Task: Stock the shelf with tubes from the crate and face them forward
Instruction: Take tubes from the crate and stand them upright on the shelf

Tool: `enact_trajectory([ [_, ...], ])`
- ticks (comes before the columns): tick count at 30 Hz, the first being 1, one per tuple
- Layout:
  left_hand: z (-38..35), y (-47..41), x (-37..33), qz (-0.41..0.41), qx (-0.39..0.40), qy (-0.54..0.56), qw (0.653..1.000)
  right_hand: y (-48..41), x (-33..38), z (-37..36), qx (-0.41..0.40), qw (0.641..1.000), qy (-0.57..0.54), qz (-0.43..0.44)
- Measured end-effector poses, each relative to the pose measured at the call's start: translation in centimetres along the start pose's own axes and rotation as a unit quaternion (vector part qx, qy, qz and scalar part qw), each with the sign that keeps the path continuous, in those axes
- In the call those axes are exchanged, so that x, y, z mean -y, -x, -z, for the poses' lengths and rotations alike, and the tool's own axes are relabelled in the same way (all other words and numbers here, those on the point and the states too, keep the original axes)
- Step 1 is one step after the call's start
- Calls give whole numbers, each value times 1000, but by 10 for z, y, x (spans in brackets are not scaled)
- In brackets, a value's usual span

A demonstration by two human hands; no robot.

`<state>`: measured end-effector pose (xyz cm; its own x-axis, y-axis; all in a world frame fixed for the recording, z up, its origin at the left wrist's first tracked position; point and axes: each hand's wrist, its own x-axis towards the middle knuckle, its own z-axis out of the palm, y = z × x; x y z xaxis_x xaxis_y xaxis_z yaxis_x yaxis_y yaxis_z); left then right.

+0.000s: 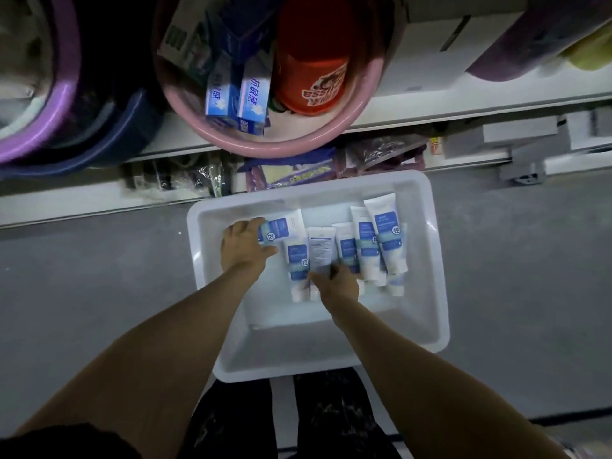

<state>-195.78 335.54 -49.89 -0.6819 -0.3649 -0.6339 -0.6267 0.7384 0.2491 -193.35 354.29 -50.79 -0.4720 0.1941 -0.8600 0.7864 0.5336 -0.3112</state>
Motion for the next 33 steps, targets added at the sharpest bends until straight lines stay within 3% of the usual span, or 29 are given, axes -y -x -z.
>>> enact_trajectory([
  [9, -23, 6, 11, 20, -12, 27, 999, -10, -5, -31, -54, 998, 13, -7],
  [16, -13, 37, 3, 88, 69, 146, 983, 5, -3, -8, 45, 998, -26, -44],
  [20, 10, 68, 4, 141, 118, 319, 930, 38, -1, 10, 127, 983, -80, -106],
  [24, 45, 103, 3, 141, 144, 424, 883, 77, 6, 31, 214, 962, -140, -95],
  [28, 85, 133, 12, 121, 158, 487, 851, 122, 29, 31, 218, 945, -232, -73],
  [33, 150, 169, 44, 66, 160, 578, 797, 196, 69, 13, 216, 938, -270, 31],
])
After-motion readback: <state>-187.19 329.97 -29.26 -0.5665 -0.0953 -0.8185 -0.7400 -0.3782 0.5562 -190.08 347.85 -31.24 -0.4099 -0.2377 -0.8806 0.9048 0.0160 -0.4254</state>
